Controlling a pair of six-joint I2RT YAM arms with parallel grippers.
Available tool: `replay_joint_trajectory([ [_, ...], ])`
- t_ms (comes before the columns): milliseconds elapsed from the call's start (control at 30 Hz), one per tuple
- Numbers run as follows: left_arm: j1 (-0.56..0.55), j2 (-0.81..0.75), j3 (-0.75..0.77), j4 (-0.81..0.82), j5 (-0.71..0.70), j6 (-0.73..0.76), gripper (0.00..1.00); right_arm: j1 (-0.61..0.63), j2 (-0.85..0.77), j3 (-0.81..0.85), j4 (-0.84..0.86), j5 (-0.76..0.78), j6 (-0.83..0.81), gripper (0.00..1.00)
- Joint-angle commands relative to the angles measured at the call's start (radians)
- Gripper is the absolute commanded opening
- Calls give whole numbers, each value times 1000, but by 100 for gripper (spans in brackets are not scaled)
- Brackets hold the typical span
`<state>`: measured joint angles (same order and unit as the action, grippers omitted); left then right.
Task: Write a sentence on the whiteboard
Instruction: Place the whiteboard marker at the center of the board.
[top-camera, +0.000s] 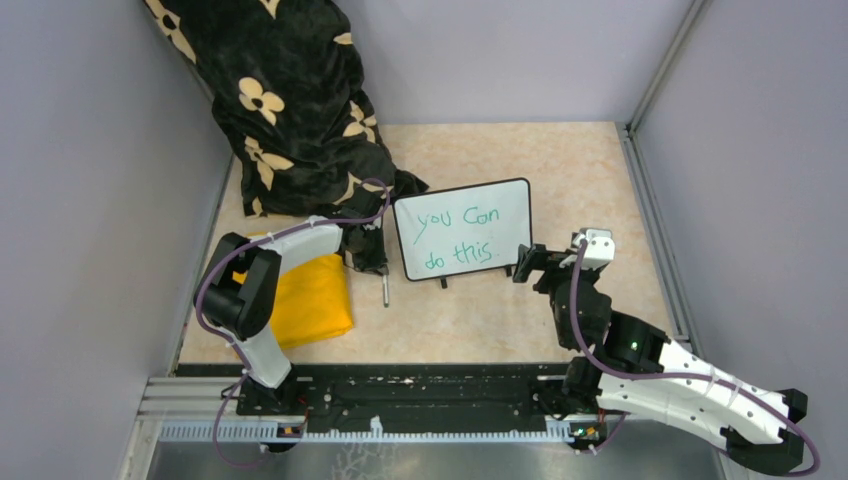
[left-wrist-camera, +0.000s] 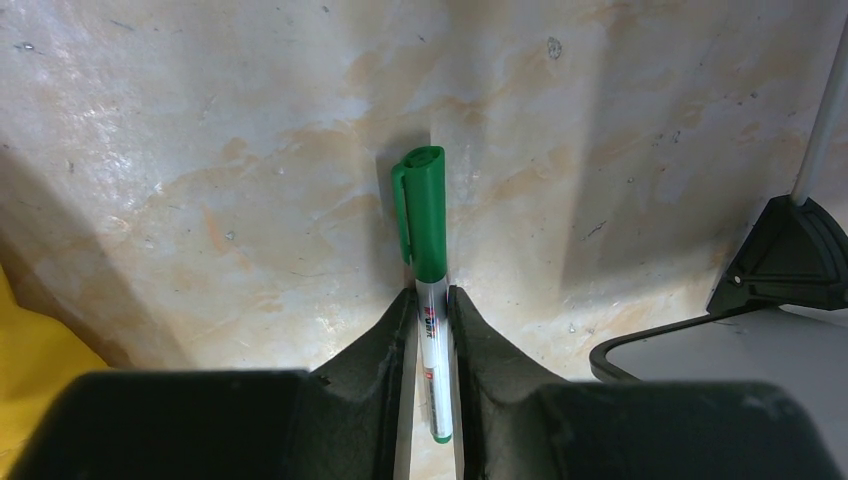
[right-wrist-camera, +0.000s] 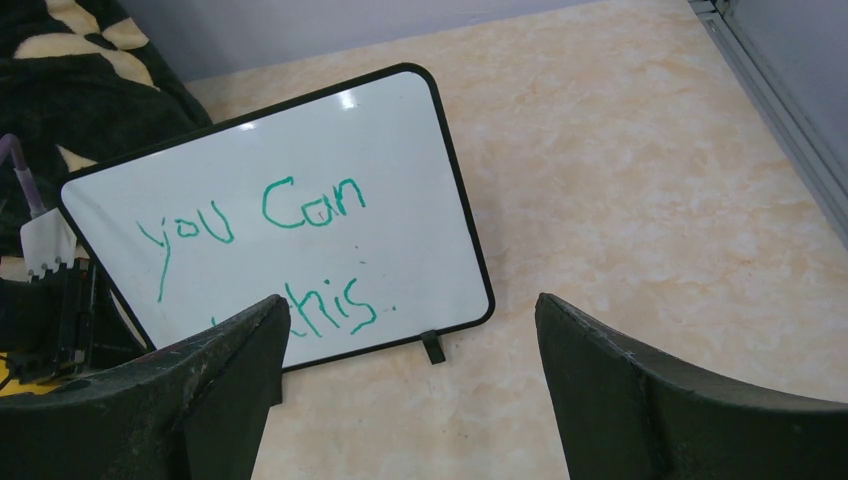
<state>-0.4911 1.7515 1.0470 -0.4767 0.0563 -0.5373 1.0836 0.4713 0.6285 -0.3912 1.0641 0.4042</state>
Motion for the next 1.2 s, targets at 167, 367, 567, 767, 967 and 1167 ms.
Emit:
replay_joint_trajectory([
  [167,5,54,-25,-37,-95,5,25,-6,-12,4,12,7,5,90],
  [367,5,46,-28,-34,-93,4,27,-5,-10,4,12,5,5,90],
  [567,6,42,-30,-33,-89,2,28,-5,-10,2,14,5,5,90],
  [767,6,37,-33,-29,-83,2,32,-5,-10,2,14,4,4,90],
  [967,5,19,-42,-20,-76,-6,33,-5,-10,2,14,4,4,90],
  [1167,5,-3,-53,-10,-77,-13,35,-4,-10,1,17,3,2,90],
])
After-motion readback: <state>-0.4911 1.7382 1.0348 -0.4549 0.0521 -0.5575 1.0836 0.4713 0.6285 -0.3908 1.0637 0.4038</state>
